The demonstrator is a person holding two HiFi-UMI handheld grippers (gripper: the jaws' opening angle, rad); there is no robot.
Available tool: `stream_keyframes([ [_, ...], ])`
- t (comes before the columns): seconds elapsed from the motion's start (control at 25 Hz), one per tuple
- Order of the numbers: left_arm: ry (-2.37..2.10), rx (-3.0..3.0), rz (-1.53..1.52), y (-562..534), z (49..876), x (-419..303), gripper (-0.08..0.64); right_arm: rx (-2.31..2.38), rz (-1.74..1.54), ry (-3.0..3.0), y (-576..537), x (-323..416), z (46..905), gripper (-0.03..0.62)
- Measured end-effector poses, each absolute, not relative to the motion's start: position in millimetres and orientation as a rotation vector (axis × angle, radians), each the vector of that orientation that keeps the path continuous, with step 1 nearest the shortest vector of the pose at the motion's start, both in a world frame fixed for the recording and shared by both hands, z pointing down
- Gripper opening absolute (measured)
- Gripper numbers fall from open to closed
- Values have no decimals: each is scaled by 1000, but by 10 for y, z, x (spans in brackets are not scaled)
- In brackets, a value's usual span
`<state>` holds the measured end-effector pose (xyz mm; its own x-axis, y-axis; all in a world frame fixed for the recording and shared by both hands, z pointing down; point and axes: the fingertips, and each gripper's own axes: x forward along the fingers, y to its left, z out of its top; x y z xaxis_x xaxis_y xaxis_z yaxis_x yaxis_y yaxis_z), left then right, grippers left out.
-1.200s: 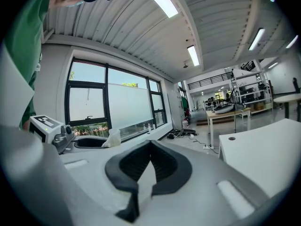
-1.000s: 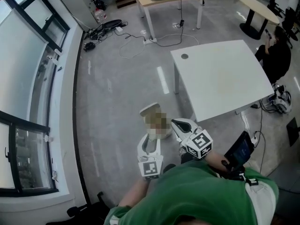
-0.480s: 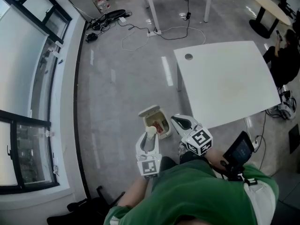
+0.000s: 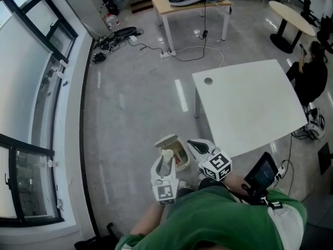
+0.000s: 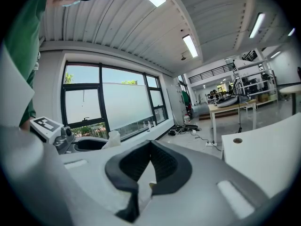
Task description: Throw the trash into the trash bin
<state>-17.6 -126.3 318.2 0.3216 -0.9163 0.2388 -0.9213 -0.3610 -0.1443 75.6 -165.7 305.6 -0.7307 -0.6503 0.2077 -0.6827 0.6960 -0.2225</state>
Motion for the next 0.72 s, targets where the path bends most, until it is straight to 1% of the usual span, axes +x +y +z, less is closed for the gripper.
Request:
stream_keyframes([
  [0.28, -1735, 2524, 442, -1341, 3355, -362, 152, 1109, 463, -2737, -1735, 587, 3227, 3],
  [0.72, -1660, 2437, 519, -1300, 3898, -466, 152, 1060, 536, -2650, -1751, 455, 3654, 3],
])
